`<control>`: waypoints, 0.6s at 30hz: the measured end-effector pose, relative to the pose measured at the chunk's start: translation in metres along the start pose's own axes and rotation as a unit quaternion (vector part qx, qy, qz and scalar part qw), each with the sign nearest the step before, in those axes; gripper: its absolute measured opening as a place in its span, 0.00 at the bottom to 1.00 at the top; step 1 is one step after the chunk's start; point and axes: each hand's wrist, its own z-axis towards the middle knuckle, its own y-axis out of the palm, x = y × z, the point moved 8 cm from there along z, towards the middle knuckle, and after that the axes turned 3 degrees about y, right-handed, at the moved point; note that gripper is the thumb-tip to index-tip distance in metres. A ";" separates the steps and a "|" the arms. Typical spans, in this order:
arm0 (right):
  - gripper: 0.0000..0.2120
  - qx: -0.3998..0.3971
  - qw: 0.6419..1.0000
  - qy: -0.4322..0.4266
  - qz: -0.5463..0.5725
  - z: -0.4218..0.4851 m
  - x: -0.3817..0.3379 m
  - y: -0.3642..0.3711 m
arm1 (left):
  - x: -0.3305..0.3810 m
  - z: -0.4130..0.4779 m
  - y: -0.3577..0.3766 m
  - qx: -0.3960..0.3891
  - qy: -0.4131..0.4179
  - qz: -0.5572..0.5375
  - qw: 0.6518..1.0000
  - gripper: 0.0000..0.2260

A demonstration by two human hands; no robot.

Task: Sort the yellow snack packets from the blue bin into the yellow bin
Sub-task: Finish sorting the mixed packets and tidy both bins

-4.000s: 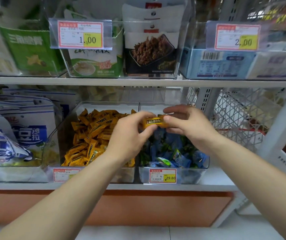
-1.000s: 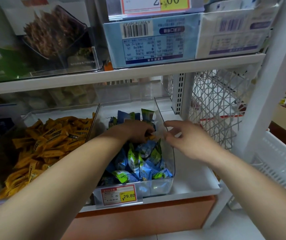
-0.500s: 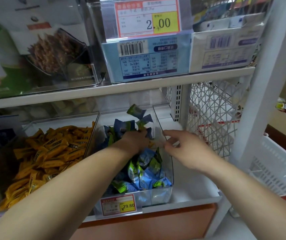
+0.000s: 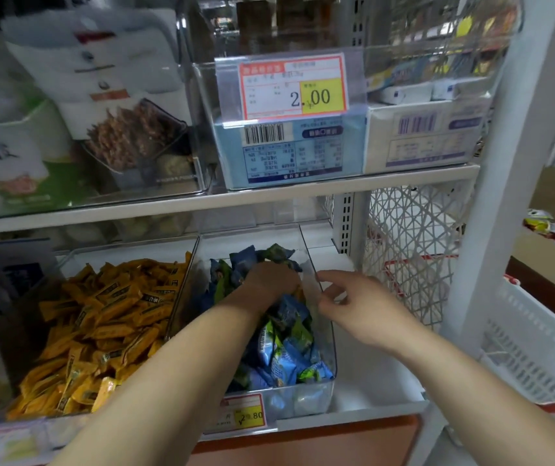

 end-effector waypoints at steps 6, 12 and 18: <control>0.24 -0.018 0.999 0.014 -0.035 0.004 -0.003 -0.001 | -0.028 -0.051 -0.063 0.152 0.079 -0.264 0.949 0.17; 0.25 0.093 0.992 -0.036 -0.075 -0.003 -0.033 -0.025 | -0.044 -0.110 -0.079 0.168 0.076 -0.489 0.853 0.06; 0.38 0.021 0.989 -0.144 -0.026 -0.009 -0.096 0.006 | -0.052 -0.143 -0.057 0.134 0.010 -0.646 0.751 0.12</control>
